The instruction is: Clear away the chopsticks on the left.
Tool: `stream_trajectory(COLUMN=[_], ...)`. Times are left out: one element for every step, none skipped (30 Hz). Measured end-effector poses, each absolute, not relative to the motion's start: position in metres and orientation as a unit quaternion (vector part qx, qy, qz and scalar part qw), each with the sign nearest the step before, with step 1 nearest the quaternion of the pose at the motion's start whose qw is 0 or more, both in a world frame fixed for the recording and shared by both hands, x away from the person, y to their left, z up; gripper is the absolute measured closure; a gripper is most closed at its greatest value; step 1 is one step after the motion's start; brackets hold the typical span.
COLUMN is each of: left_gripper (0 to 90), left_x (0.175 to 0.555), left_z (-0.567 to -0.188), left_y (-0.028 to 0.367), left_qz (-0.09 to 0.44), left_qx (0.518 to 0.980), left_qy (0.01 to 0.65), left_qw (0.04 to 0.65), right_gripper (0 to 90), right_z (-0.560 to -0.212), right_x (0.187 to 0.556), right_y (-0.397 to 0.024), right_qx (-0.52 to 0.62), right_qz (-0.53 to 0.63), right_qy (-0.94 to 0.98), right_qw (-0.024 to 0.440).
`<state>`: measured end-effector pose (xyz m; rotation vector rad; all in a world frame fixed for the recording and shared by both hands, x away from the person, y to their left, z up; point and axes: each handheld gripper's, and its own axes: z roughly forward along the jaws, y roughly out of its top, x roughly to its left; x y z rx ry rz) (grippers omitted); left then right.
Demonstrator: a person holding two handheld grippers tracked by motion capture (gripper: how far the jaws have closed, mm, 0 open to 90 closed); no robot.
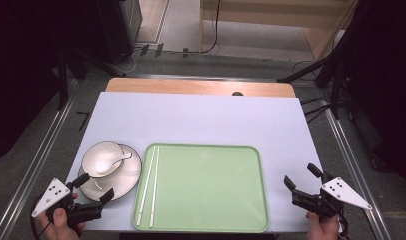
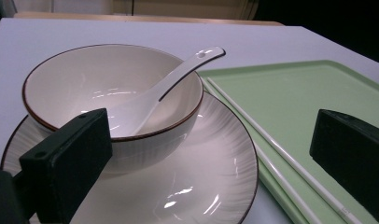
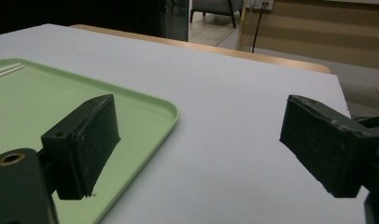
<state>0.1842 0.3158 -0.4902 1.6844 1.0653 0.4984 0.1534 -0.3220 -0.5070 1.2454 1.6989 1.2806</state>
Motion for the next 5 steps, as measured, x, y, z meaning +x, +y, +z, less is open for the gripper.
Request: stream_trajectory(left_gripper=[0.0,0.0,0.0,0.0,0.0], left_x=[0.1845,0.1847,0.1848,0.1851,0.1852], left_z=[-0.4904,-0.4906,-0.4907,-0.4909,-0.4911], left_y=[0.3174,0.3188,0.3201,0.321,0.3218], left_qz=[0.208,0.207,0.206,0.207,0.207], left_qx=[0.7,0.699,0.698,0.698,0.698], left_qy=[0.446,0.447,0.447,0.447,0.448], left_qw=[0.518,0.519,0.52,0.52,0.52], right_gripper=[11.5,11.5,11.5,11.5,11.5], right_z=[-0.5074,-0.5076,-0.5078,-0.5081,-0.5084], right_x=[0.1536,0.1534,0.1536,0.1536,0.154], right_y=[-0.3229,-0.3236,-0.3247,-0.3252,-0.3259], right_qx=[0.478,0.481,0.482,0.486,0.487], right_qz=[0.491,0.491,0.49,0.491,0.491], right_qy=[0.648,0.647,0.645,0.643,0.642], right_qw=[0.332,0.331,0.332,0.33,0.33])
